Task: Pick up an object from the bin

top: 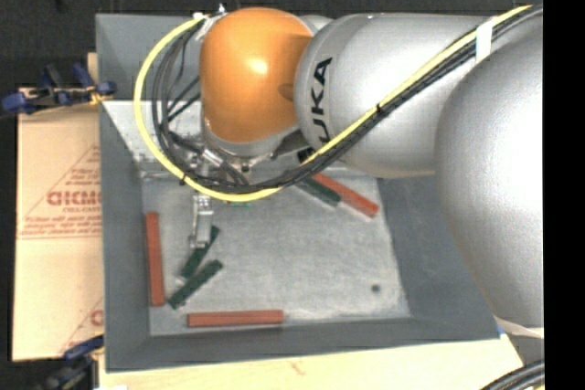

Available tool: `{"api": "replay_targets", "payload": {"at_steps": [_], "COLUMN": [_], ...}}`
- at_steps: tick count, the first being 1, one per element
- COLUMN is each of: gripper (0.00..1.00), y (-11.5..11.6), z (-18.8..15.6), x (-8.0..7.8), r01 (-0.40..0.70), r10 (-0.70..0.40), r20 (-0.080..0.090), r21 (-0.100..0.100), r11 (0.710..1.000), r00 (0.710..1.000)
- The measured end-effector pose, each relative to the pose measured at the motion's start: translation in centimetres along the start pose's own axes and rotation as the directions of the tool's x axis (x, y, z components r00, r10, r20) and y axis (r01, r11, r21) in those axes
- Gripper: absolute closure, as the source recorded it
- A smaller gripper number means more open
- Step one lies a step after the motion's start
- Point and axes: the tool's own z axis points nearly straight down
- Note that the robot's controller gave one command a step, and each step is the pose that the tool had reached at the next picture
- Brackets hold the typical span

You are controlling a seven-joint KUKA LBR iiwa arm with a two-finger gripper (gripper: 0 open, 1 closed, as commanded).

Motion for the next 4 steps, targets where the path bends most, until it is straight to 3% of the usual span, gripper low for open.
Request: {"api": "replay_targets", "payload": {"at_steps": [1,2,3,4], "gripper": [0.0,0.0,0.0,1.0], "y": [-0.1,-0.3,-0.8,-2.5], "z": [-0.4,4.6,8.6,14.1], "x": [-0.1,1.8,6.1,5.0], "r01": [-0.004,0.005,0.163,0.439], "r10": [0.004,-0.005,-0.163,-0.439], "r20": [0.006,0.012,0.005,0.005], "r21": [-0.001,-0.003,0.002,0.001], "r11": [1.0,1.0,0.987,0.899], "r00": [1.0,1.0,0.987,0.899]}}
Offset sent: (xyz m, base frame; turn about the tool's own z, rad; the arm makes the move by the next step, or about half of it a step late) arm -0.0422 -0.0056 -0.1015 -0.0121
